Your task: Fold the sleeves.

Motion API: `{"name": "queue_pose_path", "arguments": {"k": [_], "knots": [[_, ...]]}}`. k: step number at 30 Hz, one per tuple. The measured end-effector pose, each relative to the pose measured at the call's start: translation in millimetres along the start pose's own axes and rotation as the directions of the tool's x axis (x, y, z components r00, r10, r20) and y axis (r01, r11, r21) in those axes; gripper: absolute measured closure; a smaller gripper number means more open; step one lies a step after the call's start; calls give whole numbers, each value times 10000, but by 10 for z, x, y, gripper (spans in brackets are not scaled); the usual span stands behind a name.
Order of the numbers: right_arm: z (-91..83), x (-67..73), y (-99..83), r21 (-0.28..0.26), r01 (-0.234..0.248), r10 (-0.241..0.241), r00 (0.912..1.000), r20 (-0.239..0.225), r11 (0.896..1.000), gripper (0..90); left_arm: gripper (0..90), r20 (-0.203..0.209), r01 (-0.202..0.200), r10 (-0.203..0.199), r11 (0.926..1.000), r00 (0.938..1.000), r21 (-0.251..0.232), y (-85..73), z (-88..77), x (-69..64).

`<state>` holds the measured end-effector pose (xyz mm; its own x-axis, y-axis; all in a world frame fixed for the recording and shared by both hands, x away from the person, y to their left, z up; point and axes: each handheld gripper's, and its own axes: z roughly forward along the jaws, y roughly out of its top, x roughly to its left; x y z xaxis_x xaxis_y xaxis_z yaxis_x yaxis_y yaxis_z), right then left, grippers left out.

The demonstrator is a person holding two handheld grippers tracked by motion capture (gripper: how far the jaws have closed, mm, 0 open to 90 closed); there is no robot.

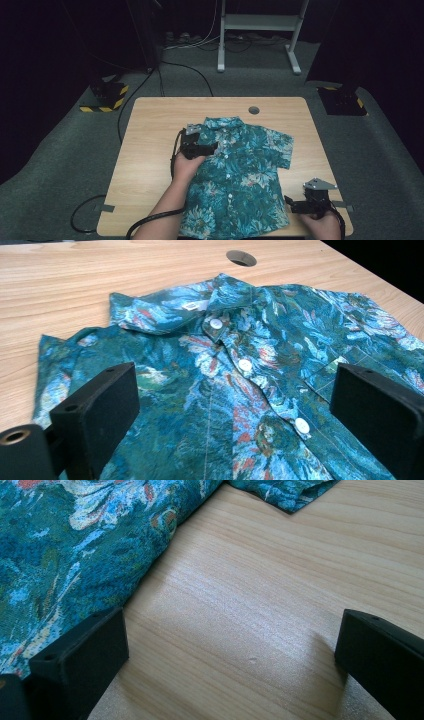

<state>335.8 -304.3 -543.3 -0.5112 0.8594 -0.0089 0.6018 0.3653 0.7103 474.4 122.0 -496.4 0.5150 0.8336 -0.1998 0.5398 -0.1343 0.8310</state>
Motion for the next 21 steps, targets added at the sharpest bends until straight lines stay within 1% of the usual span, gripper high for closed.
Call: {"name": "queue_pose_path", "arguments": {"k": [5, 12, 18, 21], "knots": [[0, -1, 0, 4, -6, 6, 10000, -6, 10000, 2, 35, 79, -189, 189, 9998, 9998, -15, -23, -51, -6], [0, -1, 0, 0, 2, -2, 10000, -1, 10000, 2, 29, 179, -211, 212, 9998, 9996, -40, -64, -150, 2], [1, -2, 1, -3, 16, -16, 10000, -2, 10000, 2, 27, 295, -73, 74, 10000, 9995, -58, -113, -247, 45], [1, -1, 0, -7, 20, -20, 10000, 2, 10000, 2, 27, 246, -120, 121, 9999, 9996, -36, -142, -306, 62]]}}
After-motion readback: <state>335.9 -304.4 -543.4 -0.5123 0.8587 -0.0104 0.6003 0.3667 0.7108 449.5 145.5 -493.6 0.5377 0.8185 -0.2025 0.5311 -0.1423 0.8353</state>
